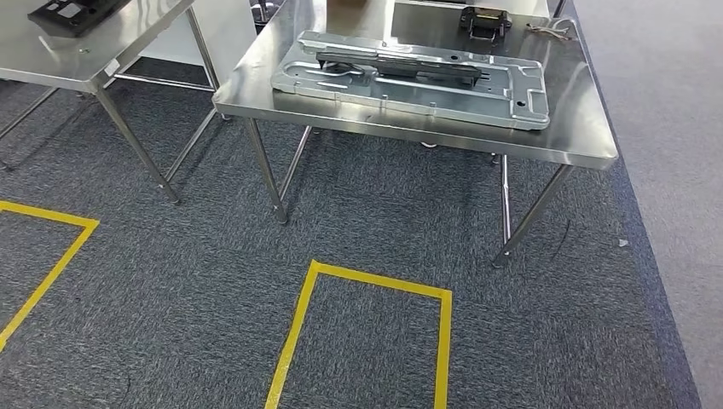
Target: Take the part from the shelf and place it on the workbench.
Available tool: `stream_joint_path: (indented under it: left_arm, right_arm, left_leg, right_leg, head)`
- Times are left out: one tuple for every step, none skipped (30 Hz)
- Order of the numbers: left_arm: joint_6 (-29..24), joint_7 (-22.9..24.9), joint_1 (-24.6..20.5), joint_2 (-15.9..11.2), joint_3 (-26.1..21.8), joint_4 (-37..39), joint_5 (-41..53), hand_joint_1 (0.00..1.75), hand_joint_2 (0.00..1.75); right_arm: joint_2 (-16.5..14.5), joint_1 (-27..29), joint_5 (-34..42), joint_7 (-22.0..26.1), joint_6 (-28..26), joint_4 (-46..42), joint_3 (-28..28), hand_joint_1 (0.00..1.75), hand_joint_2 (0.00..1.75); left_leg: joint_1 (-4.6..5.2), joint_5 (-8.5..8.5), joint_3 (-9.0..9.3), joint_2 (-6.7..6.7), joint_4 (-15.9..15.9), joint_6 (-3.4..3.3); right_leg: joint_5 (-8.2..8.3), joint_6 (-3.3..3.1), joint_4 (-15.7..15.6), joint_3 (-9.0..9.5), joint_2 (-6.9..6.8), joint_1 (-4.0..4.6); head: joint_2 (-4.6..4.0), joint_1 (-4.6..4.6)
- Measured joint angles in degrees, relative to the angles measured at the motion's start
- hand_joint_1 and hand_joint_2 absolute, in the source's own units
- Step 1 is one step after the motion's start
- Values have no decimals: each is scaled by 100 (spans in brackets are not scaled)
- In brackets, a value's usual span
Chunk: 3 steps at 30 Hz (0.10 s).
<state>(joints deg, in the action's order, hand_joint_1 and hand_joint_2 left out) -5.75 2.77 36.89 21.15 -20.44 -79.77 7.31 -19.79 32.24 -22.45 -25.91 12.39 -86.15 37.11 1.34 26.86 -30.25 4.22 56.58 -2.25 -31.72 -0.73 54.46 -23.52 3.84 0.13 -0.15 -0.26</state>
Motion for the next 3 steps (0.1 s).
stream_joint_path:
  left_arm:
    - [-14, 16, 17, 1, 10, -7, 8, 0, 0]
    - [-29, 28, 37, 0, 21, -12, 19, 0, 0]
    - [-37, 32, 48, 0, 25, -15, 23, 0, 0]
  right_arm:
    - [-7, 2, -4, -3, 16, 9, -16, 0, 0]
    - [-14, 4, -23, 5, 47, 17, -33, 0, 0]
    - [-17, 5, -31, 8, 60, 21, -42, 0, 0]
  left_leg:
    - [4, -22, -35, 35, 19, 28]
    - [10, 19, -83, 4, 80, 63]
    - [20, 33, -106, -5, 108, 78]
  right_leg:
    - [27, -19, -35, -22, -81, -18]
    - [68, -42, -63, -48, -153, -45]
    - [95, -53, -83, -62, -191, -68]
  head:
    - [0, 1]
    - [0, -9]
    - [0, -12]
